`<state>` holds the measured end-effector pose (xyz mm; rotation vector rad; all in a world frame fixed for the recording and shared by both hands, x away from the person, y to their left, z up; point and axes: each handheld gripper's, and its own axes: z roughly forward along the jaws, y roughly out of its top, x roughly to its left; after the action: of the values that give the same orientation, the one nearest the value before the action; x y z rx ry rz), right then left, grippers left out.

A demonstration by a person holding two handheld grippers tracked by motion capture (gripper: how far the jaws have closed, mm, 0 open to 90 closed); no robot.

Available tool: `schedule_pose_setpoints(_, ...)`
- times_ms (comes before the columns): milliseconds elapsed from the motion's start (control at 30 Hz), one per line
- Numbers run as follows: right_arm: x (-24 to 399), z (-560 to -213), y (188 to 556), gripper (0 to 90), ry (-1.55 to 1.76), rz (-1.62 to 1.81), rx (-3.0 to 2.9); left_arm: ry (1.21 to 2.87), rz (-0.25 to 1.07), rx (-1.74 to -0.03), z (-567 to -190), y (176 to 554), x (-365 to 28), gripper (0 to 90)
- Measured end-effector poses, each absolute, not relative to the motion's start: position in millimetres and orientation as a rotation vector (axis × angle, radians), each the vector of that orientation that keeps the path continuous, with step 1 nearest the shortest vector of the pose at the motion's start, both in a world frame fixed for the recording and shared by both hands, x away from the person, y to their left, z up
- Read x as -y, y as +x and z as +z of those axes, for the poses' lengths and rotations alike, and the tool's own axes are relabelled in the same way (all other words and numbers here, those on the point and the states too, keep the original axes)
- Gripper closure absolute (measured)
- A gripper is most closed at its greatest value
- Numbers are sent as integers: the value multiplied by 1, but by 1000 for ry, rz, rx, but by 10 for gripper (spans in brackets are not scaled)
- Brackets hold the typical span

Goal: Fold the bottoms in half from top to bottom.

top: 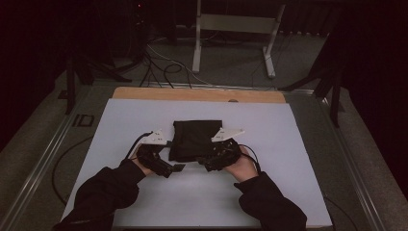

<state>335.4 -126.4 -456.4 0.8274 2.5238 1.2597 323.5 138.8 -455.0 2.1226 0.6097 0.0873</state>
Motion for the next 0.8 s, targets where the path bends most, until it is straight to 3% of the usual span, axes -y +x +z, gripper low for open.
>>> schedule_pose_setpoints(800, 151, -476, 292, 102, 729, 1268, -2569, 2127, 88, -603, -477, 286, -160, 0)
